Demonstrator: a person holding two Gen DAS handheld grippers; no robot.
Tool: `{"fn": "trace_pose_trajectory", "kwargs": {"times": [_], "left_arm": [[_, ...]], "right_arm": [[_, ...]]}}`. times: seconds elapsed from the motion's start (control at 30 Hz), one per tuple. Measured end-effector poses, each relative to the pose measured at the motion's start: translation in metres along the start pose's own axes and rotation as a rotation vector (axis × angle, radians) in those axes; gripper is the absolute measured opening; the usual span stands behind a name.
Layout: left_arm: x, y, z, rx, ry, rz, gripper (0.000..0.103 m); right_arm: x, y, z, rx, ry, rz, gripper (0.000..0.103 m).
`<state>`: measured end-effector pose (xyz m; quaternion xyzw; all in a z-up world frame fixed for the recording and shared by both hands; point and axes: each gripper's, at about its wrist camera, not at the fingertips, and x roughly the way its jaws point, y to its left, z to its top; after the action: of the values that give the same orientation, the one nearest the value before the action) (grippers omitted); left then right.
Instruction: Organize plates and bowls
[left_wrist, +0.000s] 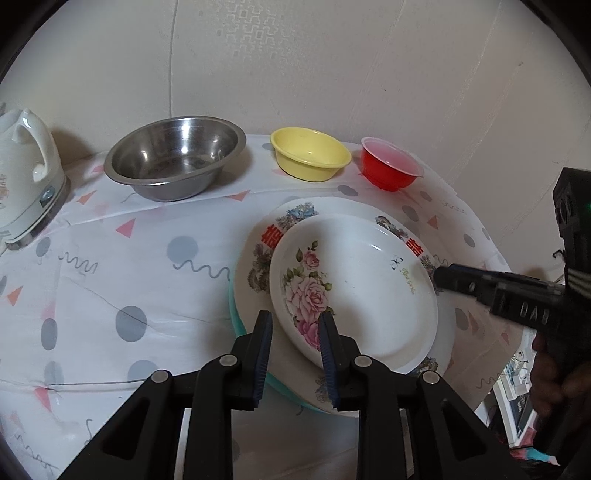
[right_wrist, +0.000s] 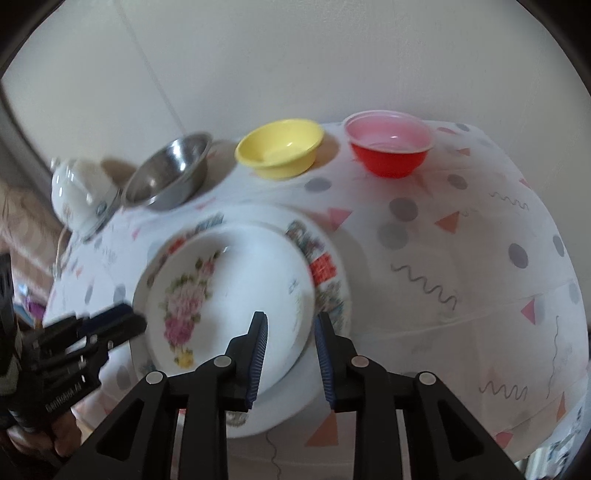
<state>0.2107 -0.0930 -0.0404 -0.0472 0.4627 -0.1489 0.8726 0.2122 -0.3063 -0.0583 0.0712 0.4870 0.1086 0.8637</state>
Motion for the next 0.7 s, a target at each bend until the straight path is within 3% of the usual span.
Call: {"fn": "trace_pose_trajectory", "kwargs": {"times": [0.13, 0.33, 0.5, 0.7], "left_arm": [[-0.003, 0.004, 0.000, -0.012, -0.009, 0.010, 0.026], [-0.005, 0.016, -0.003, -0.058, -0.011, 0.030, 0.030], [0.002, 0.024, -0.007, -0.089, 0.024, 0.023, 0.032], [0.007, 0.021, -0.009, -0.074, 0.043, -0.025, 0.031]], "right_arm": [[0.000, -0.016, 0.005, 0.084, -0.022, -0.016, 0.028], [0.015, -0.035, 0.004, 0.179, 0.013, 0.016, 0.030], [0.024, -0.037, 0.000, 0.204, 0.042, 0.080, 0.030], [0.025, -0.032, -0.003, 0.177, 0.033, 0.058, 0.030]]}}
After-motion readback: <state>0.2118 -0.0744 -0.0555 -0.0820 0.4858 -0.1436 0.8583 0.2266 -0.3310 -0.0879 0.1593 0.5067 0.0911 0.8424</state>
